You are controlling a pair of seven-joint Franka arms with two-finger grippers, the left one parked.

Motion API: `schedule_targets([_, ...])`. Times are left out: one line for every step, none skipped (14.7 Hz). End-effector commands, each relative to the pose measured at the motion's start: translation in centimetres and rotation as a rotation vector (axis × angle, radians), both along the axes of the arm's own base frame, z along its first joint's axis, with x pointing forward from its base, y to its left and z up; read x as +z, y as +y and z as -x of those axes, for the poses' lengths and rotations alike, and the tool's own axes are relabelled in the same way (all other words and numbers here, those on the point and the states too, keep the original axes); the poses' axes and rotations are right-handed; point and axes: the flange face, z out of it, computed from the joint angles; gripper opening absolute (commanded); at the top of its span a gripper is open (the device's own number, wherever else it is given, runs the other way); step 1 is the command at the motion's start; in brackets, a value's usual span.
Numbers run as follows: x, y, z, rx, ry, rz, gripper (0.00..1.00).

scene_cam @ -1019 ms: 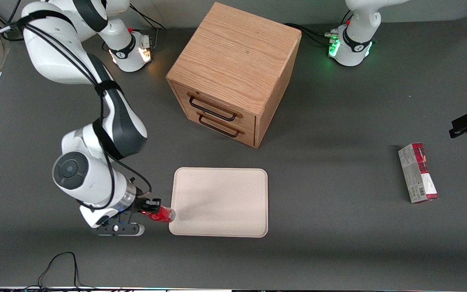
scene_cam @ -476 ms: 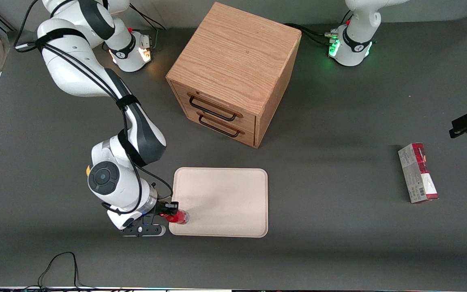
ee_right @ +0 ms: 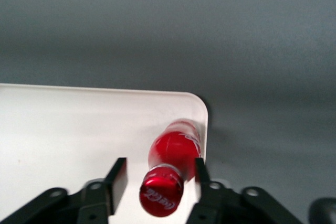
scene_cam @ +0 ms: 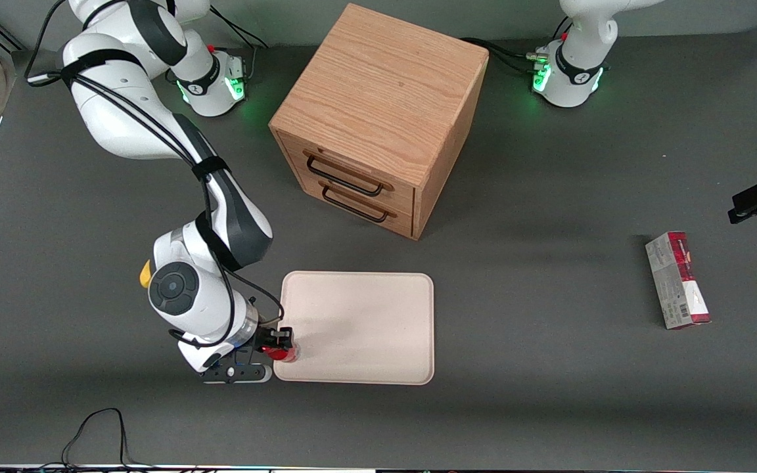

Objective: Place coke bottle on tray
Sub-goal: 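Lower the bottle onto the white tray with the right gripper, then open the right gripper to release the bottle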

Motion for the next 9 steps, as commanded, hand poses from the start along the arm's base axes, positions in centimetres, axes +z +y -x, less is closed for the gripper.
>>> schedule_targets([0.4, 0.6, -0.1, -0.032, -0.049, -0.006, 1.0])
schedule_targets([0.4, 0.6, -0.1, -0.033, -0.058, -0.013, 1.0])
schedule_targets([0.6, 0.6, -0.2, -0.034, -0.065, -0.016, 1.0])
schedule_targets([1.2, 0.4, -0.3, -0.035, -0.073, -0.016, 1.0])
schedule_targets([2.0, 0.1, -0.3, -0.037, -0.071, -0.008, 1.0])
schedule_targets([3.3, -0.2, 0.0, -0.029, -0.057, 0.012, 1.0])
schedule_targets([4.8, -0.5, 0.4, -0.022, -0.046, 0.027, 1.0])
schedule_targets([6.5, -0.6, 0.8, -0.003, -0.053, 0.031, 1.0])
schedule_targets([6.3, -0.7, 1.7, 0.021, -0.028, 0.056, 1.0])
